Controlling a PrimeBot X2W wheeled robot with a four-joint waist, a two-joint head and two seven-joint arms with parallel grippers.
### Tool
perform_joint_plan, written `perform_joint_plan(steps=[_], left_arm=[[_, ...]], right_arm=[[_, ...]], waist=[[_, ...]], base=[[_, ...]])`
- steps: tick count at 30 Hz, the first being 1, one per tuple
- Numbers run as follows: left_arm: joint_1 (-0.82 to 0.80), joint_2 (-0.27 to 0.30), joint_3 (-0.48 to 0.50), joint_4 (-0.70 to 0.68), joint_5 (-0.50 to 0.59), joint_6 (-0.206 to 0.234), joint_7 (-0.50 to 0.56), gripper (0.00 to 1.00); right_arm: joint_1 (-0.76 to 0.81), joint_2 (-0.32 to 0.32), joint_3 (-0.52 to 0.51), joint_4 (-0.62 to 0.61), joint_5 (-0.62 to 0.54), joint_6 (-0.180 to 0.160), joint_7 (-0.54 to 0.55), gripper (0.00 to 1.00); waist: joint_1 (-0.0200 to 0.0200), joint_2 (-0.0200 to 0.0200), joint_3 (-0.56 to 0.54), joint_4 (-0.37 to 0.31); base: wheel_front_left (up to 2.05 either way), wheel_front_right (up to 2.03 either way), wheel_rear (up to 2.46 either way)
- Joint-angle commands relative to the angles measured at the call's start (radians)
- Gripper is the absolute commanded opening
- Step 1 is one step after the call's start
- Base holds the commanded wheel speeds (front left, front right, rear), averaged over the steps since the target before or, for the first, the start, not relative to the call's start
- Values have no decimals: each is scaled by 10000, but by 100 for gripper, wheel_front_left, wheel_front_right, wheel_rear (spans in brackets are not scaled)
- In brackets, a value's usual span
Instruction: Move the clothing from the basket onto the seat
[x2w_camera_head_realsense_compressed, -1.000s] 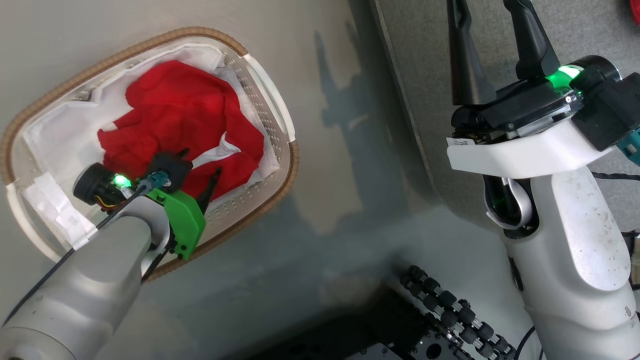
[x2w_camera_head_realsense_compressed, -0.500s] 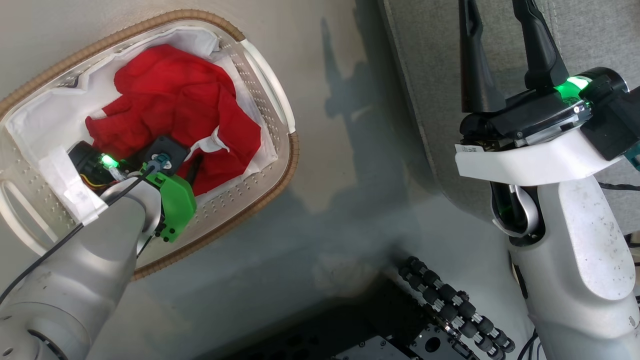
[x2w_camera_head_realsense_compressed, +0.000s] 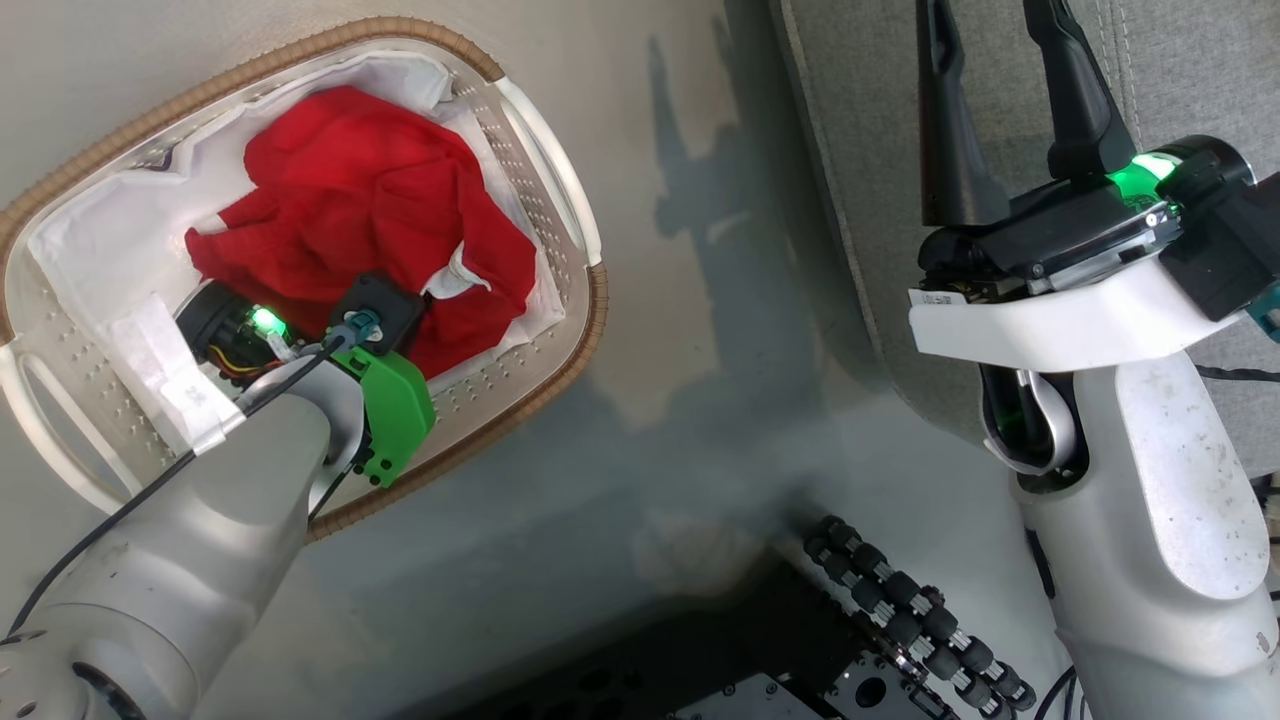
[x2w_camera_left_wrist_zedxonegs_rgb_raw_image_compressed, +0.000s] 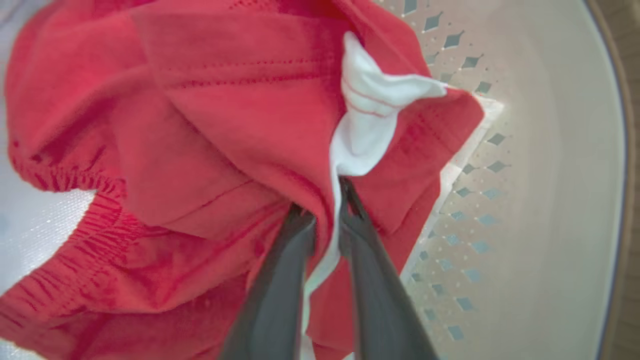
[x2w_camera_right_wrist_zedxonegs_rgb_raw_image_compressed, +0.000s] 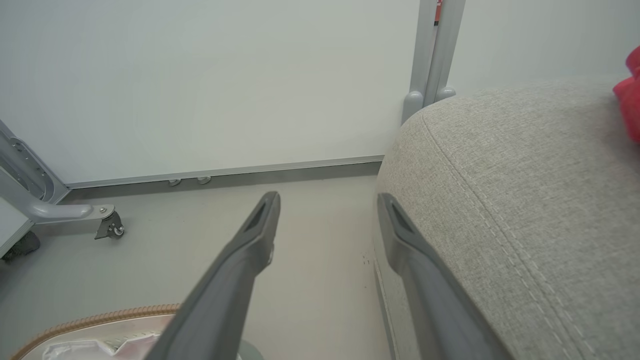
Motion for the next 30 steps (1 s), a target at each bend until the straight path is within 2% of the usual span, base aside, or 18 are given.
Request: perform_joint_plan(steps=[1,9,17,30], left_arm=[[121,137,-25,-89,-115,-30,-47,0],[288,359,-46,-693,-680,-32,-193,0],[926,541,433,-1686,-1152,-32,-206,0],[2649,283,2488,-3153,-687,-33,-204,0]], right_arm=[[17,-27,9,59,47,-14,-18,100],[-160,-27,-4,249,144,-14,-18,100],[47,-30,178,588,-37,-14,-18,100],[981,-41,207,1614,-342,-14,-18,100]], waist=[[0,-1,-57,-29],[0,-1,-546,-123],[0,-1,-1731,88],[0,-1,-4199,1071]], base=[[0,0,0],[0,0,0],[0,0,0],[0,0,0]])
